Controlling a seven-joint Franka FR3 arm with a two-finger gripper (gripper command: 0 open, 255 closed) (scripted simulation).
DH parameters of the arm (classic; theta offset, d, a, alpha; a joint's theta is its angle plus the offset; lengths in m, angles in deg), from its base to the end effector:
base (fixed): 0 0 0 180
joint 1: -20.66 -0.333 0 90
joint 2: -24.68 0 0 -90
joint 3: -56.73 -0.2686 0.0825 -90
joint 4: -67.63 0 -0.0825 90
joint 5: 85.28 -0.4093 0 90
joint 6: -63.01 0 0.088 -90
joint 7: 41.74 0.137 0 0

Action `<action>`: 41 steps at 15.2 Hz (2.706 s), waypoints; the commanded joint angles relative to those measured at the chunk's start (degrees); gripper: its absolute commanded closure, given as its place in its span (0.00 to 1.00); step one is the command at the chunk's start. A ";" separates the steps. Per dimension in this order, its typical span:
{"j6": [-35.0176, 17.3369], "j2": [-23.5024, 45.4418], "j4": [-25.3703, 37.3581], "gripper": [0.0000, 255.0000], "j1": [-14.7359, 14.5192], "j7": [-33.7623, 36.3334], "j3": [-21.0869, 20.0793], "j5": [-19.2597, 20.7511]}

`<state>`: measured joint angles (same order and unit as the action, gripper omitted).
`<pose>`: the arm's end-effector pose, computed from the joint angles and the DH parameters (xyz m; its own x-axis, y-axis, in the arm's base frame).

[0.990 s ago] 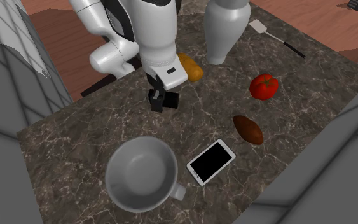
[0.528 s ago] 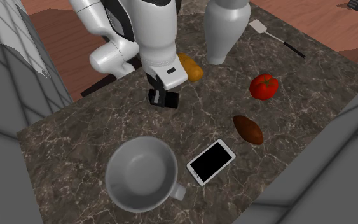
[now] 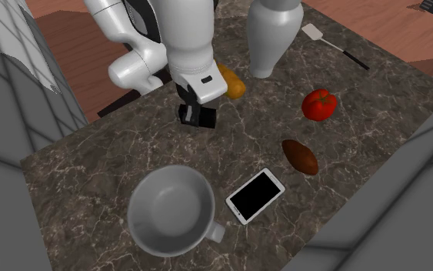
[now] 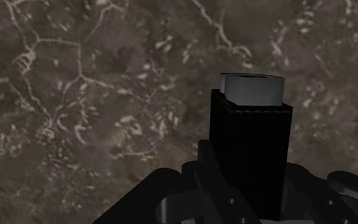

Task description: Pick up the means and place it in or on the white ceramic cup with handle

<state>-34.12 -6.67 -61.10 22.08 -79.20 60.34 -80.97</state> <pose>0.4323 -0.0489 0.4967 0.8337 0.5514 -0.0296 0.5522 -0.8332 0.0300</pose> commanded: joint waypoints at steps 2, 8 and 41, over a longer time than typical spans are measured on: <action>2.22 0.22 2.44 1.00 -0.02 -0.12 -0.05 -0.06; 6.68 1.11 7.80 1.00 -0.07 -0.33 -0.17 -0.19; 19.87 36.29 56.74 1.00 6.50 -19.80 12.04 -3.26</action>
<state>-14.51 27.19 -7.09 27.69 -97.38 71.53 -83.57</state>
